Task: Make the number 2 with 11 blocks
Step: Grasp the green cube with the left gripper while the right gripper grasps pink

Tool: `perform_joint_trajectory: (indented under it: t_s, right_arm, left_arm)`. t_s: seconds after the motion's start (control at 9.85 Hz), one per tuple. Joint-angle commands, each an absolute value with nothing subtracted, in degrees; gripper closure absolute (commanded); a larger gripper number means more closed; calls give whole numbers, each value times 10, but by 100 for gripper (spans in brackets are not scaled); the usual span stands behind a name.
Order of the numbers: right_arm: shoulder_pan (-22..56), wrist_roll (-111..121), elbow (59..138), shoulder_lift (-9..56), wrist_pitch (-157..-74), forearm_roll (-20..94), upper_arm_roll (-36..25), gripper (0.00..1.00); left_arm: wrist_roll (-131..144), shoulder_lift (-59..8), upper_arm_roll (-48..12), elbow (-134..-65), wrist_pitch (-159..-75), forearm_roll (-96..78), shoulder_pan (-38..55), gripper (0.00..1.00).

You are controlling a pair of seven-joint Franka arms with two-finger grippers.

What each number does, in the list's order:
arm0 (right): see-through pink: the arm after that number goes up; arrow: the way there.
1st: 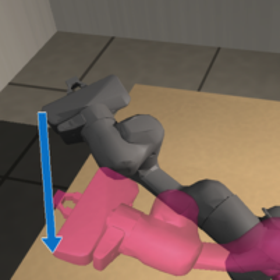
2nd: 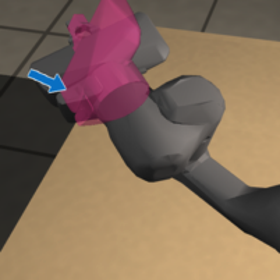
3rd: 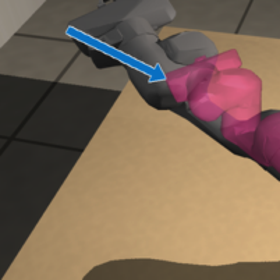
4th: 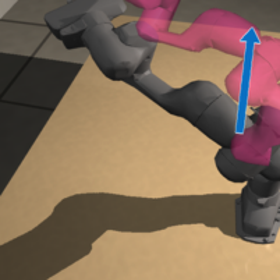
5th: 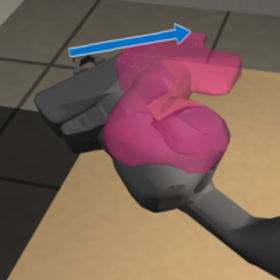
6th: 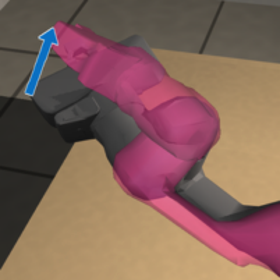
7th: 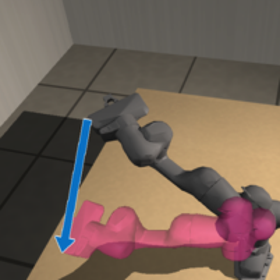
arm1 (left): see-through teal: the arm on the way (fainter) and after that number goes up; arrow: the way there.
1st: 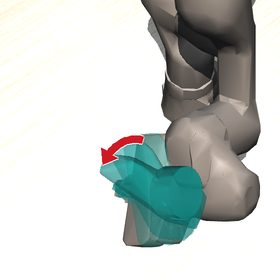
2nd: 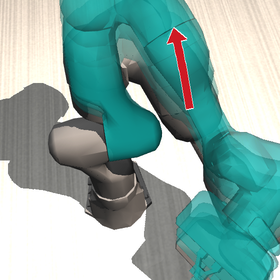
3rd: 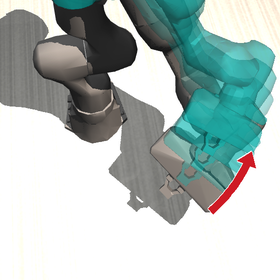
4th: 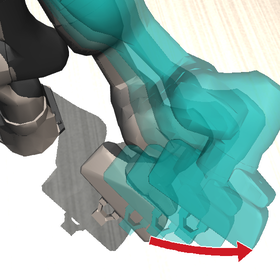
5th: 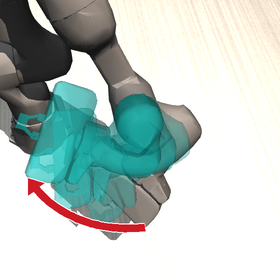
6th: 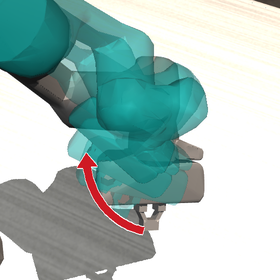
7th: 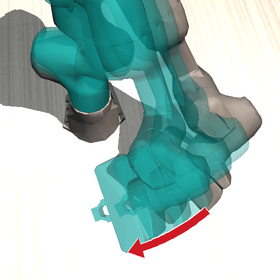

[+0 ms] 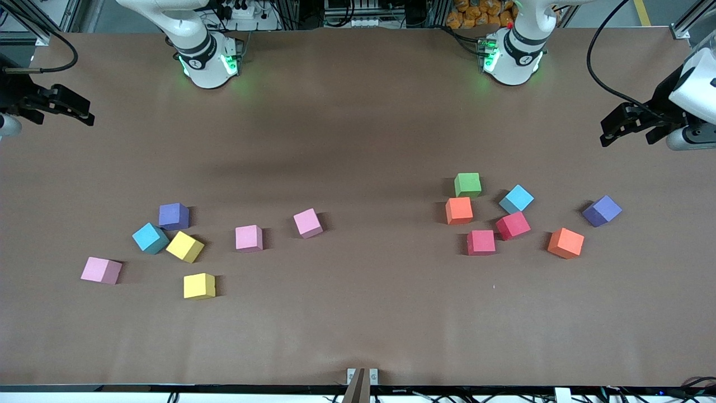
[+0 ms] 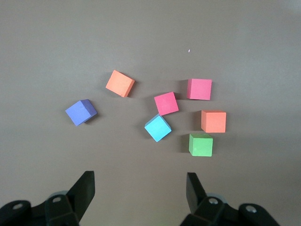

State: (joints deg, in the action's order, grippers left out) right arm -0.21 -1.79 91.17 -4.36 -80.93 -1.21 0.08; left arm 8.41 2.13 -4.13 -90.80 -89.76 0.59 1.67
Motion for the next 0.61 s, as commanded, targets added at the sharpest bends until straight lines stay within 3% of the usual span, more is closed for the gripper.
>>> perform_joint_trajectory:
  t_s: [0.0,0.3,0.51]
  right_arm:
    - [4,-21,912,-47,-804,-20,-4,0]
    - [6,-26,916,-44,-809,-20,-3,0]
    - [11,-29,923,-36,-827,-17,-1,0]
  left_arm:
    - [88,32,-39,-913,-889,10,24,13]
    - [129,15,-54,-945,-913,-13,39,13]
    - [161,15,-105,-1057,-1003,-17,38,13]
